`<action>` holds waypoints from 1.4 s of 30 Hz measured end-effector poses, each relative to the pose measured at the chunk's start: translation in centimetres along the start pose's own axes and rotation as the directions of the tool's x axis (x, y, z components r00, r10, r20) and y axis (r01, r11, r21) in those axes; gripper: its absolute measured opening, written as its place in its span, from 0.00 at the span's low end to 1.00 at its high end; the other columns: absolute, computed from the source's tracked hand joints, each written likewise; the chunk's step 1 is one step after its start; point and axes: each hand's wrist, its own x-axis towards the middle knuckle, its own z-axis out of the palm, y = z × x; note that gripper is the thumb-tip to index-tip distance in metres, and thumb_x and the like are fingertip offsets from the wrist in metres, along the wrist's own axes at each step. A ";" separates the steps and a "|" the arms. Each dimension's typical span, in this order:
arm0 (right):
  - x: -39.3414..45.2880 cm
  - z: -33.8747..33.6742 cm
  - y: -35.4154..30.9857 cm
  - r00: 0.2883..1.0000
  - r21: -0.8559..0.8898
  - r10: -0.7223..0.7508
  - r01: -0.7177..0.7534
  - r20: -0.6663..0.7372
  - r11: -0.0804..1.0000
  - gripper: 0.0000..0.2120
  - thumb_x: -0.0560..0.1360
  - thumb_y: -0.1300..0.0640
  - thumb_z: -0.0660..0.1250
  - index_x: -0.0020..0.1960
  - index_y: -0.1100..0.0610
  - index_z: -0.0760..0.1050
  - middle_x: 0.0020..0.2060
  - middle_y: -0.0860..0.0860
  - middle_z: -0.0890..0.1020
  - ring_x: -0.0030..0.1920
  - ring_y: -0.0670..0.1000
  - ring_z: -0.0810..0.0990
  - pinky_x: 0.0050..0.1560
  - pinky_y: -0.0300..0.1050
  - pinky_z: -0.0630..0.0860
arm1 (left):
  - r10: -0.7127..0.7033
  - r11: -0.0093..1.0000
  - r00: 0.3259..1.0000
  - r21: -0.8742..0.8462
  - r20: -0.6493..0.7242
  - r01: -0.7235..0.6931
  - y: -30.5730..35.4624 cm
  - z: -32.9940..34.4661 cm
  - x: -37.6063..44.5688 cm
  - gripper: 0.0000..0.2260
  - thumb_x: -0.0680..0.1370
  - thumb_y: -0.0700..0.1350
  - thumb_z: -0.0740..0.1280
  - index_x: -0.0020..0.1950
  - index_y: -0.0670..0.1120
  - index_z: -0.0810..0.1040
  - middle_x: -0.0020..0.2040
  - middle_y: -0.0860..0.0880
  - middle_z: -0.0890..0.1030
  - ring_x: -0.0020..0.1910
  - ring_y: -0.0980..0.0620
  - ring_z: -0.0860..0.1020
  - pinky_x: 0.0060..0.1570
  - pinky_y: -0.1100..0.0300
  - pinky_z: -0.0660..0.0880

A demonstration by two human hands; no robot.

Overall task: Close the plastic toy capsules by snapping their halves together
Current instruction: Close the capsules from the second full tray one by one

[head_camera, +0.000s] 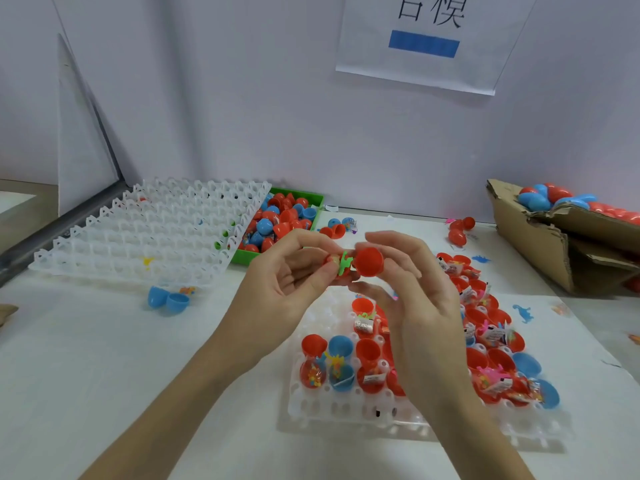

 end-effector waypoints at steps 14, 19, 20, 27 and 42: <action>-0.2 0.3 0.6 0.937 -0.596 -0.345 0.307 0.052 0.742 0.09 0.76 0.53 0.74 0.54 0.45 0.79 0.52 0.44 0.80 0.54 0.42 0.79 0.51 0.28 0.75 | -0.070 0.998 0.997 -0.007 0.021 0.070 -0.4 0.1 0.0 0.10 0.79 0.44 0.68 0.59 0.45 0.81 0.53 0.50 0.88 0.52 0.51 0.87 0.52 0.66 0.81; 0.1 -0.2 0.6 0.948 -0.621 -0.318 0.259 0.016 0.740 0.08 0.74 0.53 0.75 0.53 0.50 0.83 0.52 0.45 0.81 0.53 0.43 0.80 0.52 0.29 0.76 | -0.123 0.992 0.992 -0.009 0.026 0.124 -0.7 0.0 0.0 0.10 0.79 0.44 0.69 0.58 0.42 0.82 0.52 0.47 0.88 0.51 0.48 0.87 0.52 0.63 0.81; 0.1 -0.3 0.7 0.949 -0.643 -0.315 0.248 0.011 0.725 0.07 0.74 0.53 0.75 0.52 0.51 0.83 0.52 0.44 0.81 0.53 0.44 0.81 0.53 0.30 0.77 | -0.151 0.988 0.988 -0.013 0.040 0.151 -0.9 0.0 0.0 0.09 0.80 0.43 0.69 0.59 0.42 0.82 0.52 0.47 0.88 0.51 0.48 0.87 0.53 0.63 0.81; 0.8 -1.2 0.5 0.937 -0.735 -0.348 0.256 0.030 0.628 0.05 0.72 0.54 0.77 0.46 0.54 0.85 0.50 0.48 0.83 0.52 0.43 0.80 0.54 0.27 0.73 | -0.199 0.979 0.974 -0.021 0.109 0.203 -0.8 -0.2 -0.1 0.11 0.79 0.44 0.71 0.60 0.42 0.82 0.53 0.46 0.88 0.53 0.47 0.87 0.56 0.62 0.81; 0.9 -1.4 0.6 0.993 -0.612 -0.113 0.108 0.031 0.784 0.03 0.78 0.56 0.72 0.51 0.51 0.82 0.45 0.41 0.84 0.49 0.42 0.83 0.52 0.38 0.81 | -0.257 0.963 0.962 -0.057 0.088 0.262 -1.0 -0.5 0.0 0.06 0.81 0.40 0.71 0.56 0.41 0.85 0.52 0.44 0.88 0.52 0.44 0.87 0.55 0.63 0.80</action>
